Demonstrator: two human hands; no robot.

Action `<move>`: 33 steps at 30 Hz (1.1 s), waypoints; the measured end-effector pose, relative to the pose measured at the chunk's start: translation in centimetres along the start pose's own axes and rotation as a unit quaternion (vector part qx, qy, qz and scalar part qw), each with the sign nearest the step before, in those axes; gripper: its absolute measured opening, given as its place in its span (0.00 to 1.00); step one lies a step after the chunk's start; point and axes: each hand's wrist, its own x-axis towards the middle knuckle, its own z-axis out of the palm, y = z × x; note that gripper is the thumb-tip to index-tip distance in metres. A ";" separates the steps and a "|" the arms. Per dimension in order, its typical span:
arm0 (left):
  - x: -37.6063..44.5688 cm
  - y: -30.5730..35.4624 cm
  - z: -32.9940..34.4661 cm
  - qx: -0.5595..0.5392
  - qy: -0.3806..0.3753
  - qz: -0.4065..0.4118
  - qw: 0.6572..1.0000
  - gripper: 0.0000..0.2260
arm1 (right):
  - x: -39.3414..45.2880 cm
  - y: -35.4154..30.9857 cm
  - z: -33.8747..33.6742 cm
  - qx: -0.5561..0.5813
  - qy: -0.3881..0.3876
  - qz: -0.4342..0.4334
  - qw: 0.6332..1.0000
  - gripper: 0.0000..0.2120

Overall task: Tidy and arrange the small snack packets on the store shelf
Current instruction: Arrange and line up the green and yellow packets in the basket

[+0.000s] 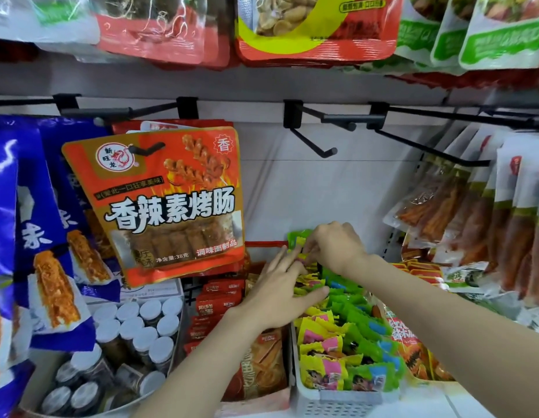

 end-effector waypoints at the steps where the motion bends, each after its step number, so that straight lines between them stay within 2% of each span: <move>1: -0.1 0.0 0.1 -0.007 0.006 0.002 1.000 0.36 | -0.2 0.2 0.0 0.009 -0.009 -0.005 1.000 0.09; 4: -0.5 0.0 0.5 -0.022 0.015 0.002 1.000 0.38 | -0.6 0.8 0.3 0.087 -0.033 0.001 0.996 0.11; 8: -0.7 0.3 0.1 -0.029 0.013 -0.001 1.000 0.33 | 0.3 2.0 -0.2 0.160 0.070 0.042 0.984 0.07; 13: -1.2 0.3 0.4 -0.052 0.039 0.005 0.998 0.28 | 0.9 1.9 0.1 0.075 0.006 0.033 0.997 0.13; 18: -1.4 0.4 0.6 -0.055 0.044 0.002 0.998 0.29 | 1.1 1.7 1.0 0.063 0.011 0.049 0.997 0.16; 22: -1.4 0.3 0.5 -0.045 0.041 0.000 0.998 0.29 | 1.5 1.2 1.2 0.035 0.007 0.063 0.997 0.12; 26: -1.2 0.4 0.2 -0.036 0.040 -0.002 0.999 0.27 | 1.0 0.3 0.9 0.106 0.022 0.077 0.991 0.04; 28: -1.1 0.5 0.0 -0.030 0.038 -0.007 0.999 0.27 | 0.6 0.2 -0.1 0.197 0.060 0.101 0.973 0.06; 30: -1.1 0.6 -0.1 -0.028 0.028 -0.017 0.999 0.27 | 0.1 0.6 -1.7 0.278 0.119 0.114 0.946 0.03; 33: -1.1 0.8 -0.3 -0.041 -0.007 -0.051 0.998 0.27 | -1.7 2.0 -4.0 0.317 0.210 0.101 0.919 0.07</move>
